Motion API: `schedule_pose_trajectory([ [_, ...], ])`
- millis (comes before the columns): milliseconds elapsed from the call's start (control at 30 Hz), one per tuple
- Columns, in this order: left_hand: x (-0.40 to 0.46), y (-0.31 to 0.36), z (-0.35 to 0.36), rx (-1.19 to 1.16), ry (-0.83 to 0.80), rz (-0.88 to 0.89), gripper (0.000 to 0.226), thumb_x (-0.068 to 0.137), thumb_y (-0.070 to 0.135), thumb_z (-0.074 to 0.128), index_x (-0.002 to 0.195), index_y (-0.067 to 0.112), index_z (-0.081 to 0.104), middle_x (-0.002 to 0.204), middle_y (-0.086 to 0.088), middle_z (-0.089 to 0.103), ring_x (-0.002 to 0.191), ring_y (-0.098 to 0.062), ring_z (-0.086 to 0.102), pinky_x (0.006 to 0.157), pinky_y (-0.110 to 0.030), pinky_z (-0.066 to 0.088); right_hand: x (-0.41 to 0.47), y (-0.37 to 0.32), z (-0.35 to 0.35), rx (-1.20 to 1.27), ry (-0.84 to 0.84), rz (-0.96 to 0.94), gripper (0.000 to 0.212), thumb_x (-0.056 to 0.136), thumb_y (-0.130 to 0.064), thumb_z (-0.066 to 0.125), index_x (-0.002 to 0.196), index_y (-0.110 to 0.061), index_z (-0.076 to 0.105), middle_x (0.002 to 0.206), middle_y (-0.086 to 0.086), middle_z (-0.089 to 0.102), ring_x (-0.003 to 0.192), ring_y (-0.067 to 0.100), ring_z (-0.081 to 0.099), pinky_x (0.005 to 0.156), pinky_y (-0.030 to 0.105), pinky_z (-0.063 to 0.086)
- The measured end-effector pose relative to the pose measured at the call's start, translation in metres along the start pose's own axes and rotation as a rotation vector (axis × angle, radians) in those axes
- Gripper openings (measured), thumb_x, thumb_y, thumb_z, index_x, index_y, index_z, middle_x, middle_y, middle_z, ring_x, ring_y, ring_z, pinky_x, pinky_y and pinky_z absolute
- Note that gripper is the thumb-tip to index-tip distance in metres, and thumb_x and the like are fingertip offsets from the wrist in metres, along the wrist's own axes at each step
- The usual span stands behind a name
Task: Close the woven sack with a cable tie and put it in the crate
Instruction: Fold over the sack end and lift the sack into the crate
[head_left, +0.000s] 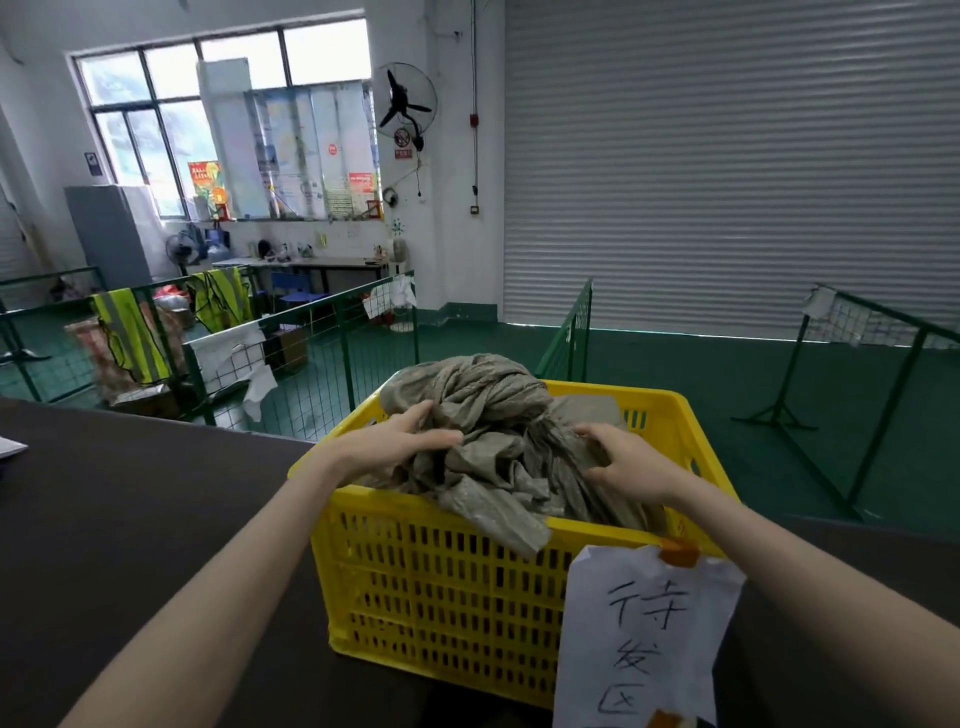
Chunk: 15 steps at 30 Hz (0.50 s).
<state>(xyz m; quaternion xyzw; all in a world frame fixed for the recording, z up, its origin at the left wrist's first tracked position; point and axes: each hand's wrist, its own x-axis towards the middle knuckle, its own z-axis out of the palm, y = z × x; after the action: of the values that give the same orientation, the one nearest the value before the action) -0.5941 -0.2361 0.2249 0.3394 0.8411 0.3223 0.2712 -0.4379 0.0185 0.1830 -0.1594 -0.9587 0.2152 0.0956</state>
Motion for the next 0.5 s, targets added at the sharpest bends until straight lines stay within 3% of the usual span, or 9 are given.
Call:
schedule_pose_trajectory([
  [100, 0.007, 0.008, 0.032, 0.349, 0.066, -0.052, 0.115, 0.068, 0.072, 0.063, 0.152, 0.028, -0.002, 0.160, -0.014, 0.003, 0.145, -0.034, 0.017, 0.115, -0.050, 0.025, -0.006, -0.002, -0.006, 0.031, -0.038, 0.016, 0.061, 0.088, -0.015, 0.062, 0.143, -0.017, 0.037, 0.146, 0.006, 0.044, 0.131, 0.021, 0.043, 0.106, 0.034, 0.037],
  [200, 0.019, 0.015, 0.067, 0.381, 0.183, -0.066, 0.112, 0.068, 0.062, 0.072, 0.149, 0.018, 0.007, 0.154, -0.020, 0.011, 0.138, -0.041, 0.029, 0.110, -0.051, 0.034, -0.011, -0.003, -0.012, 0.051, -0.083, 0.040, 0.058, 0.091, -0.013, 0.058, 0.144, -0.020, 0.036, 0.148, 0.006, 0.041, 0.135, 0.022, 0.039, 0.102, 0.032, 0.038],
  [267, 0.026, 0.018, 0.079, 0.460, 0.276, -0.051, 0.091, 0.077, 0.047, 0.071, 0.143, 0.010, 0.020, 0.148, -0.022, 0.024, 0.130, -0.043, 0.039, 0.102, -0.050, 0.041, -0.015, 0.000, -0.015, 0.074, -0.092, 0.045, 0.057, 0.090, -0.008, 0.057, 0.143, -0.020, 0.037, 0.148, 0.005, 0.042, 0.134, 0.021, 0.040, 0.099, 0.029, 0.039],
  [400, 0.039, 0.023, 0.082, 0.691, 0.373, -0.041, 0.026, 0.090, 0.013, 0.053, 0.115, 0.008, 0.051, 0.122, -0.016, 0.056, 0.111, -0.037, 0.055, 0.086, -0.046, 0.047, -0.021, 0.005, -0.017, 0.031, -0.121, 0.042, 0.059, 0.088, -0.001, 0.054, 0.142, -0.019, 0.037, 0.147, 0.005, 0.043, 0.134, 0.020, 0.041, 0.105, 0.032, 0.039],
  [500, 0.048, 0.027, 0.079, 0.724, 0.218, -0.068, 0.025, 0.090, 0.016, 0.051, 0.114, 0.009, 0.056, 0.121, -0.012, 0.058, 0.110, -0.034, 0.056, 0.088, -0.044, 0.046, -0.027, 0.007, -0.015, 0.007, -0.131, 0.048, 0.060, 0.088, 0.004, 0.047, 0.143, -0.018, 0.037, 0.147, 0.006, 0.042, 0.134, 0.022, 0.039, 0.106, 0.034, 0.038],
])
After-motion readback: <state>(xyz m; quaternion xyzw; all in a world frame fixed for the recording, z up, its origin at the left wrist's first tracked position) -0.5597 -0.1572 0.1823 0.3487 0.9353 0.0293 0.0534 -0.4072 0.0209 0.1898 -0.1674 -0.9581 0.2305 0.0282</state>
